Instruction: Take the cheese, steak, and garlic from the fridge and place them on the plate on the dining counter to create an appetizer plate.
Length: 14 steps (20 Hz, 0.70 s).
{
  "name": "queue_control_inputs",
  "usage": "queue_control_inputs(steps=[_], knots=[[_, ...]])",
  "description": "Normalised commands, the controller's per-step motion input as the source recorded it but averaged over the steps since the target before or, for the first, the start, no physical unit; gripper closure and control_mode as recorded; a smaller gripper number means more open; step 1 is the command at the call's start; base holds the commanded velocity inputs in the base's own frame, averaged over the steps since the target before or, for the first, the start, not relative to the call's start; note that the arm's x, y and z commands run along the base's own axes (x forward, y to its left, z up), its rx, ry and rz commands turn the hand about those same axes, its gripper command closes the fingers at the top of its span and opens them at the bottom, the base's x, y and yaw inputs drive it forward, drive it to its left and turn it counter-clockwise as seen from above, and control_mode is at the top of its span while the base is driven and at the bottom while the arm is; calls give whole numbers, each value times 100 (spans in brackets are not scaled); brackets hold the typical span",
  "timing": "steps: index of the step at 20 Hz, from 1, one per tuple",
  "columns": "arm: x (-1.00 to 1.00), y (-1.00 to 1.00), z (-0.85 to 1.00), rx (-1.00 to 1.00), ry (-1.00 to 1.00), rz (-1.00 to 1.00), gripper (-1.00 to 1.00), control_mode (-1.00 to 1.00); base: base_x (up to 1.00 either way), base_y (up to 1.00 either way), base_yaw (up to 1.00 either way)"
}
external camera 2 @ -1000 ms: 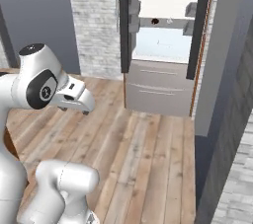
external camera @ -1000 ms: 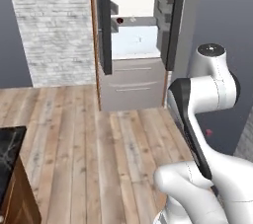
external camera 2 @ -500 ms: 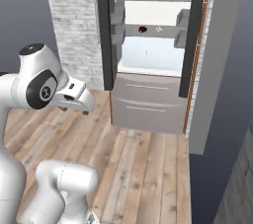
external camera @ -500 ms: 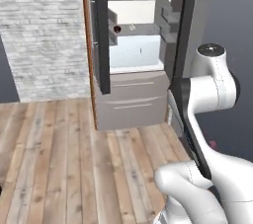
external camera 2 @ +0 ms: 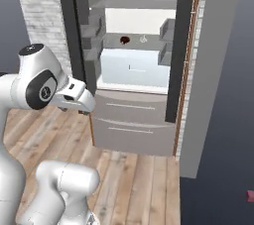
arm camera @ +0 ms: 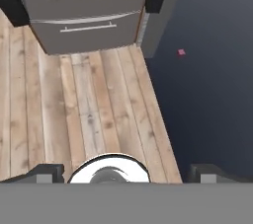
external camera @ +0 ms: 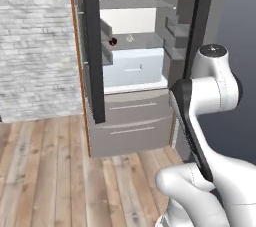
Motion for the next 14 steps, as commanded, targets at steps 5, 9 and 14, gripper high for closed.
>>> queue_control_inputs(steps=[5,9,14], knots=[[0,0,0,0,0,0,-100,100,100,-40,-4],[0,0,0,0,0,0,-100,100,100,-4,0],[0,0,0,0,0,0,-100,100,100,0,0]])
